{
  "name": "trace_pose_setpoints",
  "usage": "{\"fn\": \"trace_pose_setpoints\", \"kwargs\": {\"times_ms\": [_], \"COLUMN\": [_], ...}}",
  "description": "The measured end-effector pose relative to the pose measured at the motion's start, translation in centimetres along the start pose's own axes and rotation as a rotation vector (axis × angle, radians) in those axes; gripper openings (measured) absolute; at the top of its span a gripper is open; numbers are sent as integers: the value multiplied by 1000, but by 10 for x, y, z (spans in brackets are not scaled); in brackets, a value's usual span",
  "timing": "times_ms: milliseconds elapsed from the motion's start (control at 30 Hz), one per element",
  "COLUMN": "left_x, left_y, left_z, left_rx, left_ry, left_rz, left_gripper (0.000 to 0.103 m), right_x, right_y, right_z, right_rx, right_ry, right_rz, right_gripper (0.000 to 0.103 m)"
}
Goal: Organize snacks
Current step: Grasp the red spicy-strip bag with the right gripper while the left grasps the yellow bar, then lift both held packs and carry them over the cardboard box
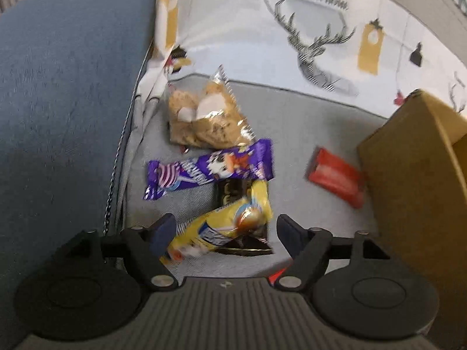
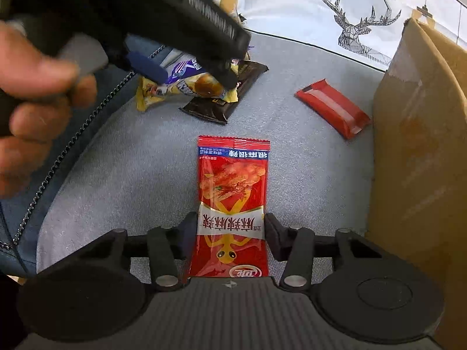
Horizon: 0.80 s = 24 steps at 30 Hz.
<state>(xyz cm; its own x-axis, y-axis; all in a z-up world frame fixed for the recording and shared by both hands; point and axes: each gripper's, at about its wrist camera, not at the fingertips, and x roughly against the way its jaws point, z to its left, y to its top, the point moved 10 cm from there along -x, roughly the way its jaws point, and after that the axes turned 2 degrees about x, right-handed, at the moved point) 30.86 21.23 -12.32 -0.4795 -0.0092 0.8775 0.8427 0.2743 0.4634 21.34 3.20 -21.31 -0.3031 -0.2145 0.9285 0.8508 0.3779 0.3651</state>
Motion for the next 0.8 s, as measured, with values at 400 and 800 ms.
{"fn": "trace_pose_setpoints", "kwargs": {"times_ms": [400,800], "left_x": [36,28], "left_y": [-37,-79], "left_z": [-6,-7], "left_rx": [113,150], "left_ry": [-125,-104], "left_rz": [77,172], "left_gripper": [18,19], "right_x": [8,6], "right_y": [1,-5], "right_z": [-2,-4], "right_rx": [-83,-97], "right_ry": [46,41], "right_rz": [10,32], "right_gripper": [49,53]}}
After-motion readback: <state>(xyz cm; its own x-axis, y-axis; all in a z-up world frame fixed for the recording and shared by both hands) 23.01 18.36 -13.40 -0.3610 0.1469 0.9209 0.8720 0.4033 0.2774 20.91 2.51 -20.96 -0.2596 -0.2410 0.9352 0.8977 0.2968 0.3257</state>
